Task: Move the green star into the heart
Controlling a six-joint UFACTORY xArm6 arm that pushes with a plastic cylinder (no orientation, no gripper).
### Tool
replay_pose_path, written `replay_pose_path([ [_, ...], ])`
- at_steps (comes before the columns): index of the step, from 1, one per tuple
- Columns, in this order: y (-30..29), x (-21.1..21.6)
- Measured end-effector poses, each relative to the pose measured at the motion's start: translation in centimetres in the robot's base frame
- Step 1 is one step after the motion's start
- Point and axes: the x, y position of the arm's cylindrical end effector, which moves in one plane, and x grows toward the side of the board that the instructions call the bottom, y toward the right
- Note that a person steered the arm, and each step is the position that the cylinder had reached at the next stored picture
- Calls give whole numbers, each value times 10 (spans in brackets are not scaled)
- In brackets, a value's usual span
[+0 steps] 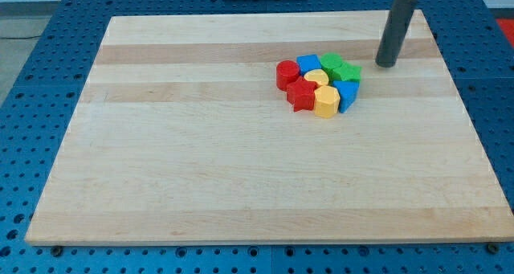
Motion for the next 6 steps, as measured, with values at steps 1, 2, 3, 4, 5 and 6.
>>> replay_pose_path([
  [1, -6, 19],
  [2, -27, 21],
  [3, -45, 26],
  [4, -47, 29],
  [5, -6, 32],
  [6, 16, 55],
])
